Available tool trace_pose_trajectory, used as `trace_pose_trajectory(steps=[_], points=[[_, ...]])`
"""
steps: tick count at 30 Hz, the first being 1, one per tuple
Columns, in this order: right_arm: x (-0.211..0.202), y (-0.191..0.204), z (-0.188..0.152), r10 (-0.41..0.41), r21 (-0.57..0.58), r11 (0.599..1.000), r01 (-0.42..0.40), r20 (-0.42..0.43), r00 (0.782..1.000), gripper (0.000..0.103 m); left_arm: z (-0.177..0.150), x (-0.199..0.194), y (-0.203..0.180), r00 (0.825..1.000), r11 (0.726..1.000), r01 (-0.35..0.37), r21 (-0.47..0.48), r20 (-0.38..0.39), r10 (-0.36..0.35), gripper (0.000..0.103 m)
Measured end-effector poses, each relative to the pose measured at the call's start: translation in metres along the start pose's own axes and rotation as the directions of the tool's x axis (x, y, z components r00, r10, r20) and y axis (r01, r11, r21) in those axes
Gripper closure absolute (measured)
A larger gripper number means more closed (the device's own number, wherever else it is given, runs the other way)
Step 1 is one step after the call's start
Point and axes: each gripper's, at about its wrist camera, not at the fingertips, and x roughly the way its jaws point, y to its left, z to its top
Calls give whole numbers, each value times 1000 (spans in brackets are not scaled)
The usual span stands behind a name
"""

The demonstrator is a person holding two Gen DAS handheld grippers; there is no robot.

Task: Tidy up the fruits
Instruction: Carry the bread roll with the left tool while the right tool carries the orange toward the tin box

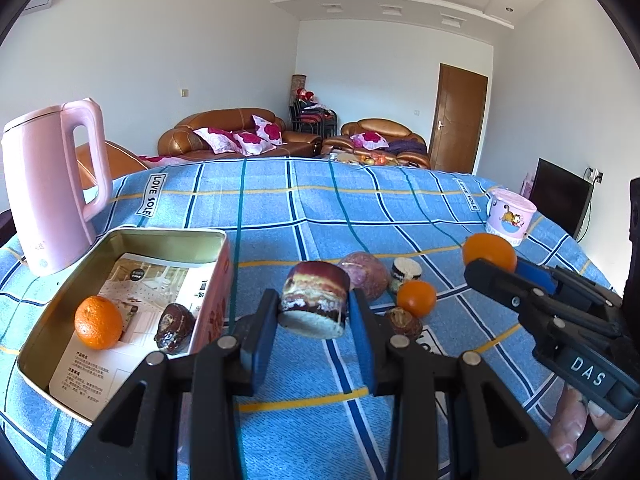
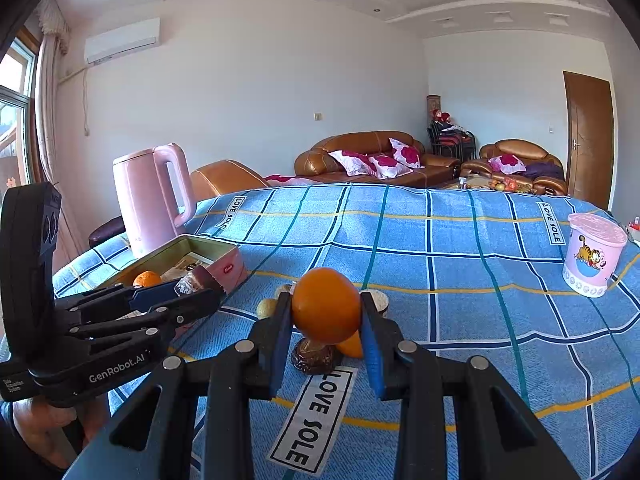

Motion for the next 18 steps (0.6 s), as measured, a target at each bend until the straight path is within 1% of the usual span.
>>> trace_pose_trajectory(steps=[18], points=[[-11, 3, -1, -11, -13, 1000, 11, 56, 998, 69, -1, -12, -5, 997, 999, -42, 24, 59, 40, 65]])
